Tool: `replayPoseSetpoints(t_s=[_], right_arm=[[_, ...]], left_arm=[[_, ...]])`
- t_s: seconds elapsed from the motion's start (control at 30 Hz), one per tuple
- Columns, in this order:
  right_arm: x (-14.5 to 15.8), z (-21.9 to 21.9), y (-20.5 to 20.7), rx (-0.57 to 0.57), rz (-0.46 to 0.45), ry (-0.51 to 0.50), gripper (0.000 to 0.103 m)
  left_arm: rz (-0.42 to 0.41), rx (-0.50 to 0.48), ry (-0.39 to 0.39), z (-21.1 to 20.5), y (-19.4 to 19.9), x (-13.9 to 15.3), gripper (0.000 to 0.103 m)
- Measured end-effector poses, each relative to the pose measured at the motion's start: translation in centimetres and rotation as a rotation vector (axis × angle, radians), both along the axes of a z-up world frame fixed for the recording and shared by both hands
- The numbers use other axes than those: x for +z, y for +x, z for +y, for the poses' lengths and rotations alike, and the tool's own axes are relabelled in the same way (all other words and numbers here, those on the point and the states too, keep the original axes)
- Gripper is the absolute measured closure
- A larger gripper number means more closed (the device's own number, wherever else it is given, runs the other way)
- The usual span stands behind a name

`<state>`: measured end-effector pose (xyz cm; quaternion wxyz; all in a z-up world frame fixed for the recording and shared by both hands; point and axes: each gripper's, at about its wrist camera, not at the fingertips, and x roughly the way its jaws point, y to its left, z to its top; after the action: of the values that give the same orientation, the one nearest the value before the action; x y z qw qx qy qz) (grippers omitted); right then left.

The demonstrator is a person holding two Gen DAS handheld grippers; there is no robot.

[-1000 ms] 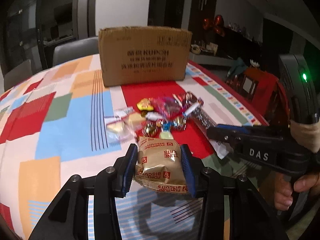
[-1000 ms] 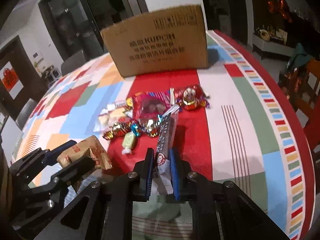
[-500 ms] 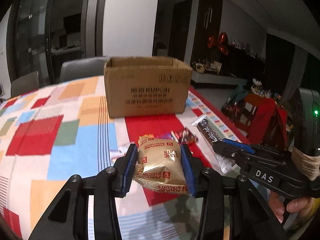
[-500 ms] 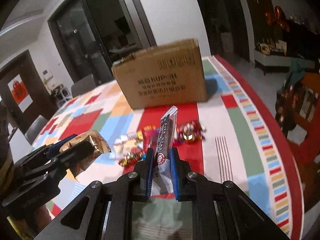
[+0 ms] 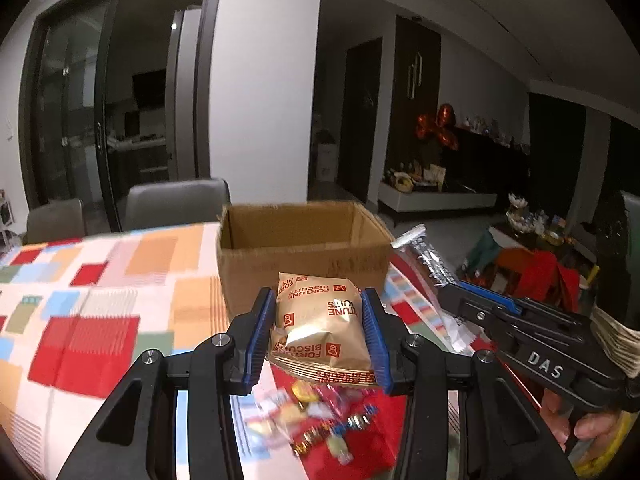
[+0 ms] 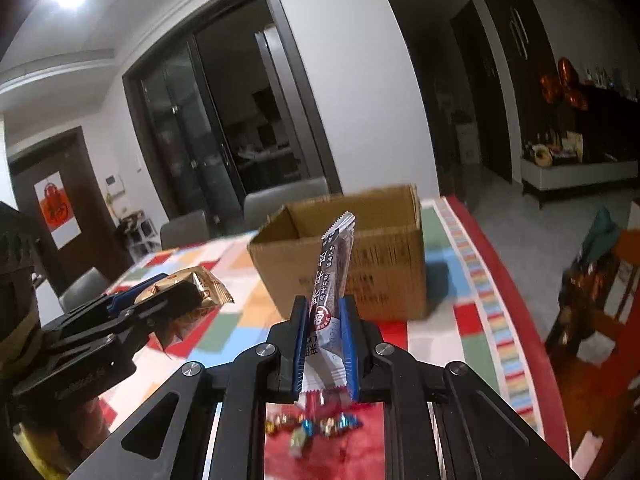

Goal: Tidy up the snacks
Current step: 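Carry both snacks over the cardboard box and open both tools to drop them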

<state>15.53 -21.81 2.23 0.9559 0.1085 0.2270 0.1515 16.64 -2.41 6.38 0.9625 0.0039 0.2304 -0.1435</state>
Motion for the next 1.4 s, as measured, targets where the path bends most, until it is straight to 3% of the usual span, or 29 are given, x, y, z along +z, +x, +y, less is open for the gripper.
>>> replayPoseSetpoints(t_s=[0.53,0.87,1.1,1.17,1.23,1.27,1.33,1.4], right_arm=[[3.2,0.3,8.2,-0.008,-0.062,0.029,0.086],[3.9,0.5,13.8,0.008,-0.036,-0.005,0.086],[2.7,0.6,16.9,0.005,-0.018,-0.038,0.086],[2.3,0.9,17.7,0.005,-0.008,-0.044,0.086],[2.0,1.0,18.5,-0.003,-0.006,-0.046,0.085],[1.9,1.0,18.8,-0.005,-0.006,-0.052,0.084],[1.9,1.1,19.3,-0.025,0.004,-0.069,0.06],[1.8,0.7,19.2,-0.042,0.005,-0.068,0.059]], left_arm=[[-0.068,0.029,0.019,0.5,8.4,3.0,0.06],[-0.011,-0.002,0.016,0.0,15.3,2.8,0.06],[0.022,-0.005,0.022,-0.6,19.1,1.4,0.06],[0.02,0.003,0.031,-0.6,20.1,0.7,0.058],[0.013,0.024,0.041,-0.7,20.8,0.4,0.043],[0.013,0.032,0.049,-0.8,21.1,0.2,0.039],[0.019,0.04,0.045,-0.7,21.4,0.0,0.036],[0.033,0.055,0.038,-0.4,21.2,0.0,0.031]])
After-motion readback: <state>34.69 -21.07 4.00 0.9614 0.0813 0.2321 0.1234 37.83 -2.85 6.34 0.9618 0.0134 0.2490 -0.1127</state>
